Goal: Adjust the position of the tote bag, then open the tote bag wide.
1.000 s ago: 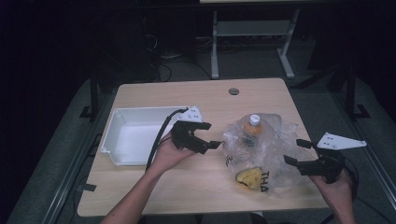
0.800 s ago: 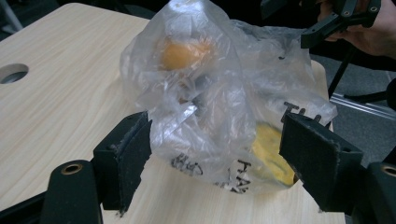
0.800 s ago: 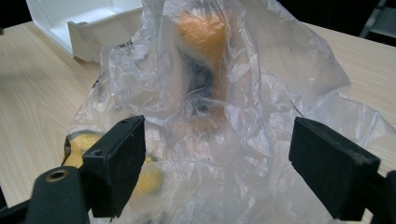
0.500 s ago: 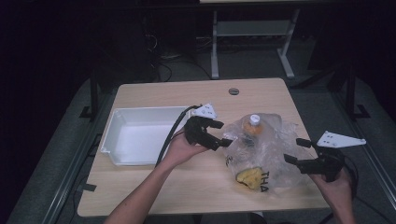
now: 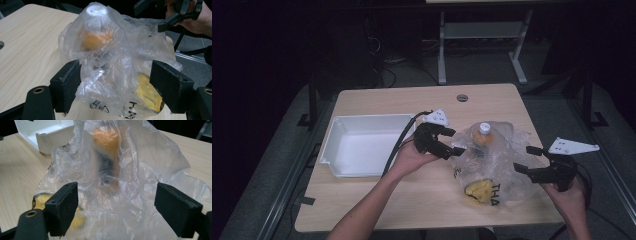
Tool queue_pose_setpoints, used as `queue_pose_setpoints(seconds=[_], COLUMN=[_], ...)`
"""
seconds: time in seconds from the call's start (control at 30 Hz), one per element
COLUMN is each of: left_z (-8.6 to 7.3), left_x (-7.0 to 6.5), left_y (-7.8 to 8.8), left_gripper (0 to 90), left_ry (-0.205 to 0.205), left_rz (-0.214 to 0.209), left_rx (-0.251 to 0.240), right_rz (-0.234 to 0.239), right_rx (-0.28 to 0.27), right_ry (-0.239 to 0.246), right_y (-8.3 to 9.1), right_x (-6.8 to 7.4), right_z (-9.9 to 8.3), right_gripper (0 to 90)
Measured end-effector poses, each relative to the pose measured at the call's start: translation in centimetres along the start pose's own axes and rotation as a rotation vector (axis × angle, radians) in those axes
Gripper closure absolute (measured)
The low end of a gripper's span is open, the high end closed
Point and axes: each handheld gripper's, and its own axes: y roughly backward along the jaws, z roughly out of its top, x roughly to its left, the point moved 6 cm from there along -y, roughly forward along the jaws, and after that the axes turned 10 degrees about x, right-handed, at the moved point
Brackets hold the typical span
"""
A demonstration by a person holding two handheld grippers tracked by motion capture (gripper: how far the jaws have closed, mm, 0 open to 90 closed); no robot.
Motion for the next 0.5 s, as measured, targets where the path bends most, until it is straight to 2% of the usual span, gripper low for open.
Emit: queue_pose_setpoints(seconds=[0.5], left_z=[0.24], left_x=[-0.04], left_y=[-0.15], left_gripper=[24.1], left_ry=[0.007], left_rz=[-0.010], left_rx=[0.009], right_rz=[-0.006], right_rx=[0.005], right_ry=[0.014], right_y=[0.01], right_x=[0.23], right_z=[0.18], right_gripper=[18.3])
